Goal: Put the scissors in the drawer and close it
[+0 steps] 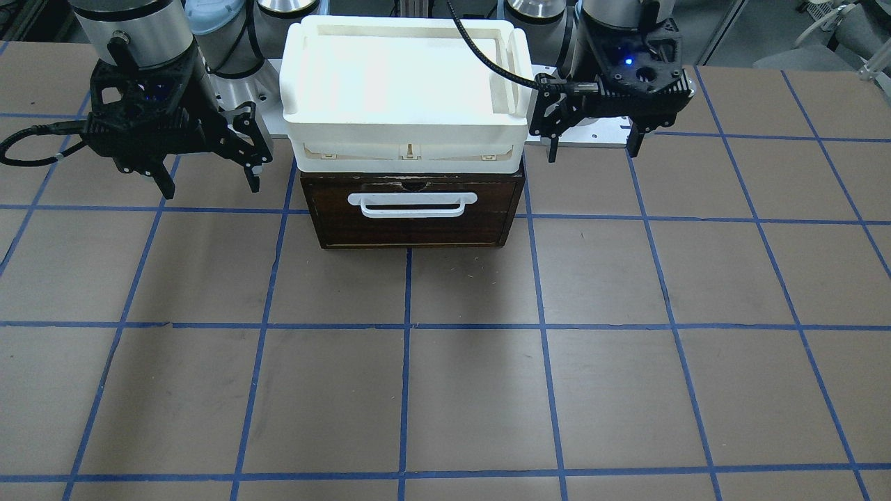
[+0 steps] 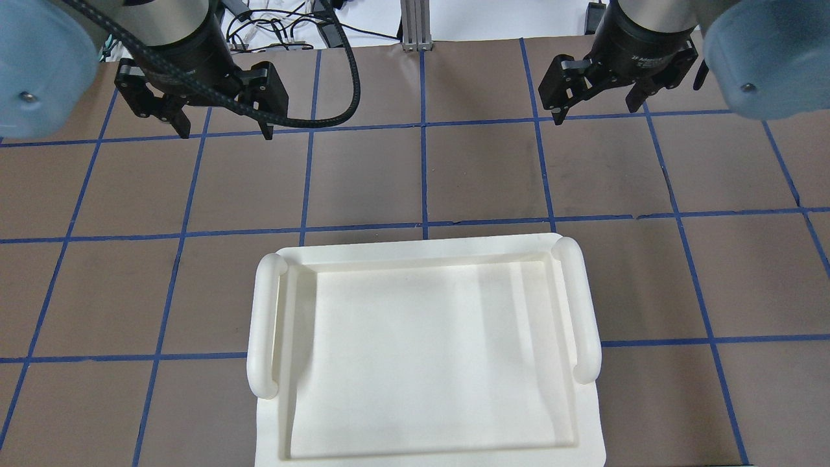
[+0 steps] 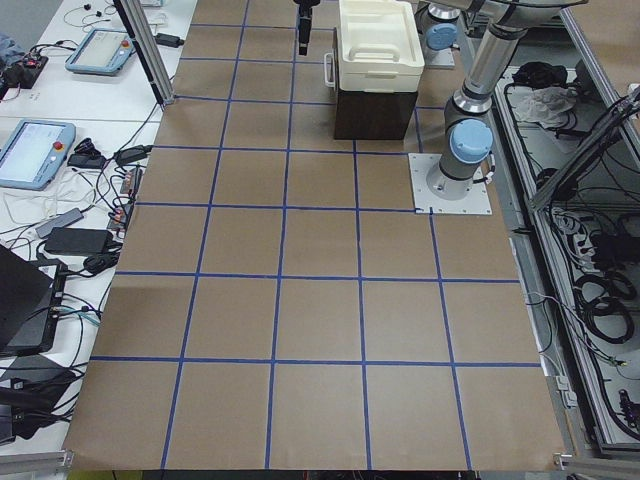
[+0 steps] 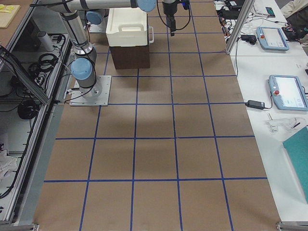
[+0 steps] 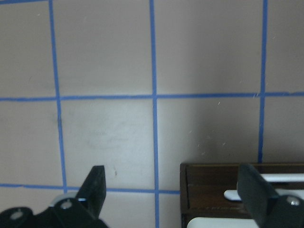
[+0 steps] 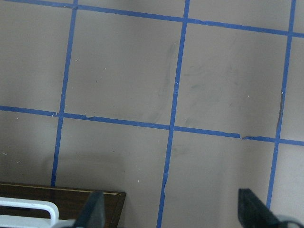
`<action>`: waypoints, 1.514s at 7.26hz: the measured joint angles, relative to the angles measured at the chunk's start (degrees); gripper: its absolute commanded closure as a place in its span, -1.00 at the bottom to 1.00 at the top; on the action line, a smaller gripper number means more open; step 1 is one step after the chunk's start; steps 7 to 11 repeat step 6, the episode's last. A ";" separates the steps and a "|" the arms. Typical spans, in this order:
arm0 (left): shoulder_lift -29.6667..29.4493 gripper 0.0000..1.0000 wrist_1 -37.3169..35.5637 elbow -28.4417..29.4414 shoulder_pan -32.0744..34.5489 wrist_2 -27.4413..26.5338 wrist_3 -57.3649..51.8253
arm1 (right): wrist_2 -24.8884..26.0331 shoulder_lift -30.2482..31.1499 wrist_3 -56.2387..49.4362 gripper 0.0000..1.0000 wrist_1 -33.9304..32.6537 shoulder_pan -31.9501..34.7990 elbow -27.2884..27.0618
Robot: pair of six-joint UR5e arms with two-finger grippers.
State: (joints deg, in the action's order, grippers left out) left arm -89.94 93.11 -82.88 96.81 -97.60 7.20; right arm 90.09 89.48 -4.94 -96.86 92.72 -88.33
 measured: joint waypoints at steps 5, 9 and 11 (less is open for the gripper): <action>0.16 -1.00 2.48 0.39 -3.77 5.61 -2.18 | 0.00 -0.05 -0.06 -1.00 0.00 0.00 0.00; 0.25 -1.00 3.20 0.34 -3.80 5.92 -2.52 | 0.02 -0.06 -0.07 -1.00 0.00 0.00 0.00; 0.25 -1.00 3.20 0.34 -3.80 5.92 -2.52 | 0.02 -0.06 -0.07 -1.00 0.00 0.00 0.00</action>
